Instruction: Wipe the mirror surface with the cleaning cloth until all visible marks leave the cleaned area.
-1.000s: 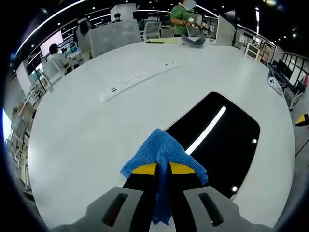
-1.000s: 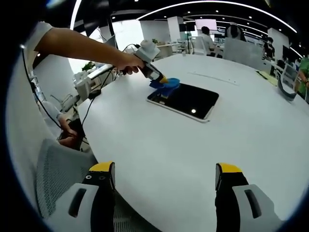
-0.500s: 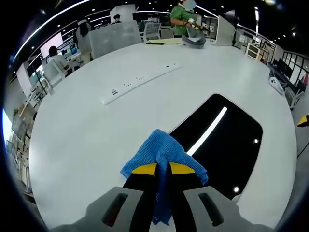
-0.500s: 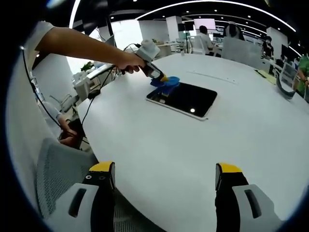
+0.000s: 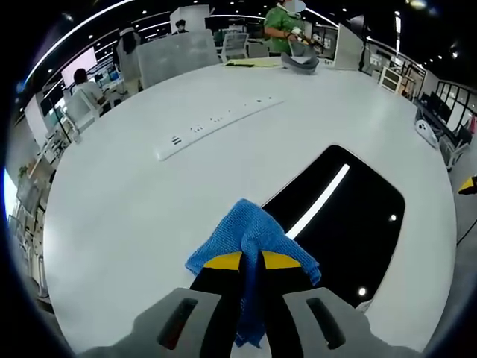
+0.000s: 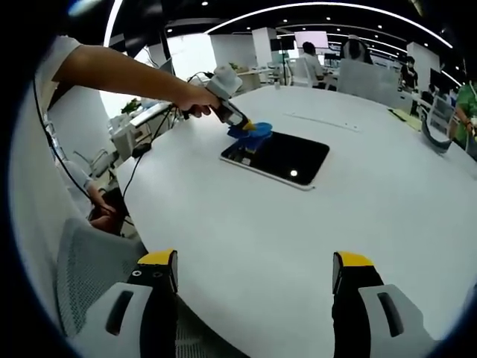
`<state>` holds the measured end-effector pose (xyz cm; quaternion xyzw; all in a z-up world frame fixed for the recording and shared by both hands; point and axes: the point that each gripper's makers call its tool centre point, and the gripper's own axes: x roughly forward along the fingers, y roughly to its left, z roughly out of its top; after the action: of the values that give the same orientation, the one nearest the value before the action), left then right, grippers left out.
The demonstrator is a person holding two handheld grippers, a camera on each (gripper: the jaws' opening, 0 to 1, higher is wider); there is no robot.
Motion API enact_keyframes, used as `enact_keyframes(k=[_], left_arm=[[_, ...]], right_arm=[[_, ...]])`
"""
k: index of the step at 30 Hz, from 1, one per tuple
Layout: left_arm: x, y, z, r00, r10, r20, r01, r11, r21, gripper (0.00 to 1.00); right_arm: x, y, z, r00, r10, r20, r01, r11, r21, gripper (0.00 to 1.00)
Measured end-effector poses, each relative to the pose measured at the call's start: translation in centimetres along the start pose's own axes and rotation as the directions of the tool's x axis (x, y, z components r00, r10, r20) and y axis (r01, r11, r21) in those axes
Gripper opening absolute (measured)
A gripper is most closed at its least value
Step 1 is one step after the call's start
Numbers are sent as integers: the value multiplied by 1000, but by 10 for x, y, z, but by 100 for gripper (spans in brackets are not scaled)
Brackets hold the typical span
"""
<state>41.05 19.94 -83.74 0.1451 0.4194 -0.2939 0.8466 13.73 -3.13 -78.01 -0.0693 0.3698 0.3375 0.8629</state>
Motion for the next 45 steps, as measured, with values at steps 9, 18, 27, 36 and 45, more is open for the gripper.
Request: enact_keyframes(k=[9, 18, 27, 36, 45], left_arm=[[0, 0, 1, 1000, -6, -4, 6, 1000, 7, 6], [2, 1, 4, 1000, -8, 10, 8, 1000, 16, 6], [6, 2, 8, 1000, -9, 19, 9, 1000, 12, 6], [8, 0, 10, 1000, 1, 8, -1, 1000, 1, 6], [17, -17, 22, 1000, -1, 14, 1, 1000, 19, 6]], right_arm=[[1, 1, 4, 1000, 0, 2, 0, 1000, -7, 85], [2, 1, 3, 1000, 4, -9, -4, 1000, -12, 85], [3, 0, 1, 1000, 6, -17, -6, 1000, -7, 85], [1, 0, -3, 1000, 8, -17, -7, 1000, 7, 84], [-7, -7, -8, 1000, -8, -15, 8, 1000, 15, 84]])
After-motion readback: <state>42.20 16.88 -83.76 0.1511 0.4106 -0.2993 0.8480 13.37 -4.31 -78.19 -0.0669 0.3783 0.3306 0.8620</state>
